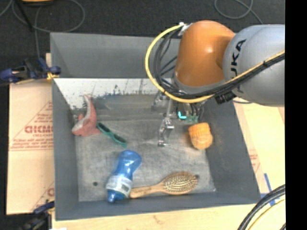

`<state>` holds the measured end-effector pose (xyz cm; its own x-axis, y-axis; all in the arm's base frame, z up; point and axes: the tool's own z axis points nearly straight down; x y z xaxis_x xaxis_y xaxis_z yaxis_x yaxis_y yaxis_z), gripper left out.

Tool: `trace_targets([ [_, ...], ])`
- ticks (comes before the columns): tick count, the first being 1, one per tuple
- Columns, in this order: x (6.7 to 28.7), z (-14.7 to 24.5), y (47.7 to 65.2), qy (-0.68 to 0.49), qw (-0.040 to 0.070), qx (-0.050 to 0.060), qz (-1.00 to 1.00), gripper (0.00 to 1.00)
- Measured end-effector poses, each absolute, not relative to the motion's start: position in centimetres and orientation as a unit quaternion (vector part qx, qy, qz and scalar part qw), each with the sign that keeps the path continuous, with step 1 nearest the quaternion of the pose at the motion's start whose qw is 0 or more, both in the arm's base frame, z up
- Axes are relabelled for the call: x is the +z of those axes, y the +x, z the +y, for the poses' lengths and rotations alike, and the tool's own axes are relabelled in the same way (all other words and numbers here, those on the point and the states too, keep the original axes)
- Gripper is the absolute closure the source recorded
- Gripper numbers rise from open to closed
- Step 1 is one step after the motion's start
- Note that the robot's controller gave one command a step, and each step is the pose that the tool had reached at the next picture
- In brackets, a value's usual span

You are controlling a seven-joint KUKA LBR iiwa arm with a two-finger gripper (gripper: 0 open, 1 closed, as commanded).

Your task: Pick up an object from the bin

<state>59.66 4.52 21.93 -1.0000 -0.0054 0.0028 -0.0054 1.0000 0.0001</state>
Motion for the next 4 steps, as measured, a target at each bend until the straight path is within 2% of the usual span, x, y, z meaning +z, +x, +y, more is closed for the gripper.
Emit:
trace_targets([
  [1, 22.3, 4.6, 59.8, 0.002, -0.002, -0.001, -1.0, 1.0],
  [2, 22.3, 4.6, 59.8, 0.002, -0.002, -0.001, -1.0, 0.0],
  [3, 22.3, 4.6, 59.8, 0.002, -0.002, -0.001, -1.0, 0.0],
  [4, 17.2, 8.9, 58.5, 0.007, -0.005, 0.0, -1.0, 0.0],
])
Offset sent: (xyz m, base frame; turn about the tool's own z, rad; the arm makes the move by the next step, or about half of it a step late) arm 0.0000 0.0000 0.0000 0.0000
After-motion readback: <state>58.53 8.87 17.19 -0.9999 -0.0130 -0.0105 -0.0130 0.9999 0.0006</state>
